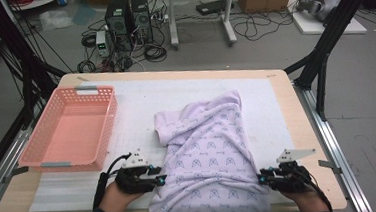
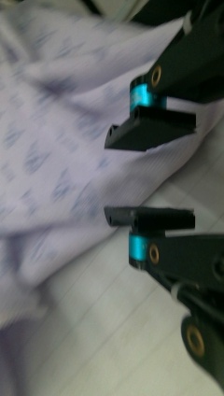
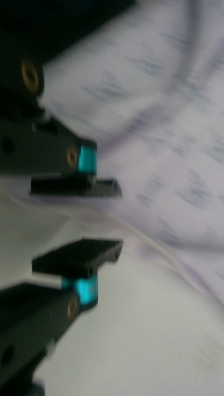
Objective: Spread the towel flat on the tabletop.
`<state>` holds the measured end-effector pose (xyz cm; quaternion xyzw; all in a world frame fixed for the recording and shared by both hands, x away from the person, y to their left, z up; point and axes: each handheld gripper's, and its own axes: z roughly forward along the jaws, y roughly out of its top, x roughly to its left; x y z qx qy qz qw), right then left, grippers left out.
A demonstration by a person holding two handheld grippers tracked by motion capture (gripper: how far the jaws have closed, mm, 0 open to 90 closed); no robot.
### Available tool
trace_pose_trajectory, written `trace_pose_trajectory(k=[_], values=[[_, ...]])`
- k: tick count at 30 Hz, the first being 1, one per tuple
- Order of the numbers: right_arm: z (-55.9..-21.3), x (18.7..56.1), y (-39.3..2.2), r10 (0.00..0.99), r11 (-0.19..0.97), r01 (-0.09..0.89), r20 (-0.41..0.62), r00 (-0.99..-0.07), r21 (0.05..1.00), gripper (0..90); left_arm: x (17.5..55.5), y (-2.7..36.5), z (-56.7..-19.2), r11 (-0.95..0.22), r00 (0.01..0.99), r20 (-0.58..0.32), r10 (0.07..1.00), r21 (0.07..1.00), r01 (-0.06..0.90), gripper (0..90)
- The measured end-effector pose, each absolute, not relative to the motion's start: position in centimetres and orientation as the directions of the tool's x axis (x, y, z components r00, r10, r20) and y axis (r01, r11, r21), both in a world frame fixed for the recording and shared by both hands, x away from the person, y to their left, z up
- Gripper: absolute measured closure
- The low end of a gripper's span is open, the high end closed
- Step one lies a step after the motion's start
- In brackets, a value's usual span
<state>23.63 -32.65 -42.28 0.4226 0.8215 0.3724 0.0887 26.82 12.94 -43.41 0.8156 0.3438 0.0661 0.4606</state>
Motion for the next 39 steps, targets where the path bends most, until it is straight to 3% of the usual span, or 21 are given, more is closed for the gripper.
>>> trace_pose_trajectory(k=[4,8,11,12,14,15,16,17,18,27,32,36,39], values=[[-42.7,26.7,-31.9,0.815,0.276,0.593,0.143,-0.562,0.756,61.4,29.3,13.2,-43.0,-0.244,0.700,-0.218,0.680,0.833,0.496,50.9],[-44.2,29.3,-30.5,0.840,0.289,0.612,0.112,-0.531,0.736,62.8,32.0,12.4,-43.9,-0.248,0.654,-0.208,0.727,0.809,0.533,49.2],[-44.5,29.9,-30.3,0.844,0.311,0.617,0.088,-0.529,0.723,69.6,32.8,11.0,-44.7,-0.278,0.667,-0.192,0.720,0.801,0.531,47.8],[-44.5,29.8,-30.4,0.845,0.309,0.620,0.091,-0.527,0.721,75.8,32.9,10.6,-44.9,-0.290,0.674,-0.182,0.716,0.801,0.524,48.0],[-44.5,29.8,-30.5,0.831,0.309,0.620,0.113,-0.545,0.721,84.6,33.1,9.7,-45.1,-0.348,0.685,-0.115,0.720,0.793,0.499,50.8],[-44.5,29.8,-30.5,0.830,0.313,0.622,0.112,-0.547,0.718,85.6,33.0,9.5,-45.1,-0.368,0.707,-0.105,0.699,0.795,0.482,57.9],[-44.4,29.7,-30.5,0.828,0.318,0.627,0.115,-0.549,0.711,86.1,32.8,9.2,-45.1,-0.392,0.726,-0.086,0.683,0.795,0.463,72.5],[-44.4,29.7,-30.5,0.826,0.317,0.631,0.121,-0.550,0.708,86.4,32.4,8.8,-45.0,-0.439,0.747,-0.026,0.664,0.796,0.418,81.5],[-44.2,29.6,-30.6,0.822,0.327,0.634,0.120,-0.556,0.701,86.6,32.1,8.7,-44.9,-0.463,0.754,0.005,0.657,0.792,0.397,84.5],[-43.7,24.8,-32.9,0.797,0.361,0.650,0.142,-0.588,0.669,88.0,29.9,11.8,-44.5,-0.424,0.766,-0.121,0.632,0.772,0.473,85.7],[-43.0,22.4,-33.5,0.769,0.384,0.668,0.179,-0.614,0.638,88.1,28.0,13.4,-43.7,-0.436,0.781,-0.142,0.609,0.762,0.479,85.7],[-42.3,21.4,-33.5,0.737,0.426,0.670,0.197,-0.647,0.608,86.3,27.4,14.2,-43.4,-0.424,0.779,-0.194,0.596,0.749,0.510,80.6],[-41.6,21.8,-33.5,0.751,0.385,0.648,0.185,-0.634,0.657,68.3,28.1,14.9,-43.0,-0.337,0.726,-0.232,0.648,0.767,0.546,52.6]])
